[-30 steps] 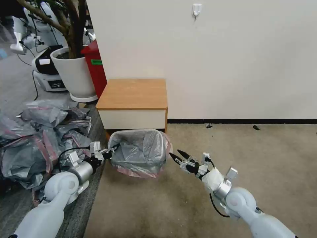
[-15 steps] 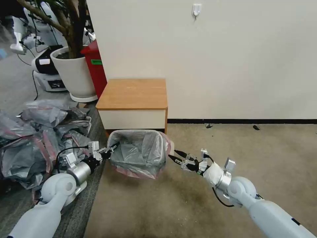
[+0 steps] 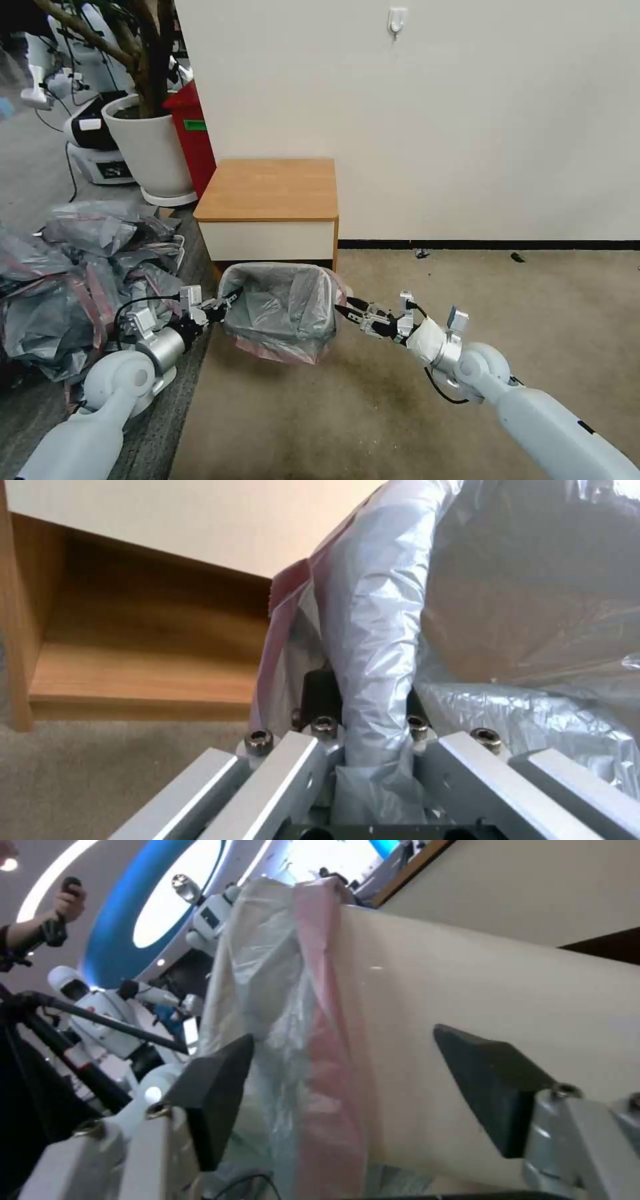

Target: Pick up the garbage bag from the table and place it over the trash can.

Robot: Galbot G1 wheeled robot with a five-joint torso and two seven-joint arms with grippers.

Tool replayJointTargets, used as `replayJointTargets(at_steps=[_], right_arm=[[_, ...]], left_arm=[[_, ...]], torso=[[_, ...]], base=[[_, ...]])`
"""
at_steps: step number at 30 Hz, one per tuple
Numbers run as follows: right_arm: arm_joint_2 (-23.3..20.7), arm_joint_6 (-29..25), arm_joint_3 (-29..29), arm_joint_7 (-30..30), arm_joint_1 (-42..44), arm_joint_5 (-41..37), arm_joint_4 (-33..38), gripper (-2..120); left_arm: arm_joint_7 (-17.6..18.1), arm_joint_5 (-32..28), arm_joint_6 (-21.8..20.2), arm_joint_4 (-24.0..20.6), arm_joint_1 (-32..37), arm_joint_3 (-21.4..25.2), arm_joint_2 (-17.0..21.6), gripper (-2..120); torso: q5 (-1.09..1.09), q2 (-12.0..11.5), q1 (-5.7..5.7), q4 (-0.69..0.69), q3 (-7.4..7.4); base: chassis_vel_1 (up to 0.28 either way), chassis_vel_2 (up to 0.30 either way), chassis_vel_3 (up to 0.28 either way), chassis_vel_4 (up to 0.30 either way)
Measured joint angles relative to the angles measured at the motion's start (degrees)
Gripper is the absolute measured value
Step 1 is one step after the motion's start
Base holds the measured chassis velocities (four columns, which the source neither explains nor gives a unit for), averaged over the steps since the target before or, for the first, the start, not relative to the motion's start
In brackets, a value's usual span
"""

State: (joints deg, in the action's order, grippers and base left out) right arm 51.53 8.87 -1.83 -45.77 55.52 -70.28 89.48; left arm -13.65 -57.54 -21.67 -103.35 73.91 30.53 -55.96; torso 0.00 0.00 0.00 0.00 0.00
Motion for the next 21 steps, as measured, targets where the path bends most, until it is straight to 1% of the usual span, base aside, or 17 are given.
replayJointTargets(at_steps=[1, 4, 10, 13, 14, 16, 17, 18, 21], right_arm=[[0.0, 0.4, 0.0, -0.5, -0.1, 0.0, -0.1, 69], [-0.2, 0.8, -0.1, -1.1, -0.4, 0.0, -0.3, 65], [-0.2, 0.8, -0.8, -1.1, -1.1, 0.0, -0.9, 62], [0.1, 0.8, -1.3, -1.1, -1.7, 0.0, -1.4, 49], [0.1, 0.8, -1.3, -1.1, -1.7, 0.0, -1.4, 49], [0.3, 0.7, -1.6, -1.2, -1.9, 0.0, -1.7, 38], [0.3, 0.7, -1.6, -1.3, -1.9, 0.0, -1.8, 35], [0.3, 0.7, -1.6, -1.3, -1.9, 0.0, -1.8, 35], [0.7, 0.7, -1.8, -2.0, -1.9, 0.0, -1.9, 20]], left_arm=[[0.0, 0.2, 0.0, 0.0, 0.1, 0.0, 0.0, 2], [0.1, 0.5, 0.1, -0.3, 0.4, 0.0, -0.1, 2], [0.2, 0.9, 0.2, -0.7, 0.7, 0.1, -0.5, 2], [0.3, 1.0, 0.3, -0.9, 0.9, 0.1, -0.5, 2], [0.3, 1.0, 0.3, -0.9, 0.9, 0.1, -0.5, 2], [0.3, 1.1, 0.4, -1.0, 1.1, 0.1, -0.5, 2], [0.3, 1.1, 0.4, -1.0, 1.1, 0.1, -0.5, 2], [0.3, 1.1, 0.4, -1.0, 1.1, 0.1, -0.5, 2], [0.4, 1.2, 0.5, -1.1, 1.1, 0.0, -0.4, 2]], torso=[[0.0, 0.0, 0.0, 0.0, 0.0], [0.0, 0.0, 0.0, 0.0, 0.0], [0.0, 0.0, 0.0, 0.0, 0.0], [0.0, 0.0, 0.0, 0.0, 0.0], [0.0, 0.0, 0.0, 0.0, 0.0], [0.0, 0.0, 0.0, 0.0, 0.0], [0.0, 0.0, 0.0, 0.0, 0.0], [0.0, 0.0, 0.0, 0.0, 0.0], [0.0, 0.0, 0.0, 0.0, 0.0]], base=[[0.0, 0.0, 0.0, 0.0], [0.0, 0.0, 0.0, 0.0], [0.0, 0.0, 0.0, 0.0], [0.0, 0.0, 0.0, 0.0], [0.0, 0.0, 0.0, 0.0], [0.0, 0.0, 0.0, 0.0], [0.0, 0.0, 0.0, 0.0], [0.0, 0.0, 0.0, 0.0], [0.0, 0.0, 0.0, 0.0]])
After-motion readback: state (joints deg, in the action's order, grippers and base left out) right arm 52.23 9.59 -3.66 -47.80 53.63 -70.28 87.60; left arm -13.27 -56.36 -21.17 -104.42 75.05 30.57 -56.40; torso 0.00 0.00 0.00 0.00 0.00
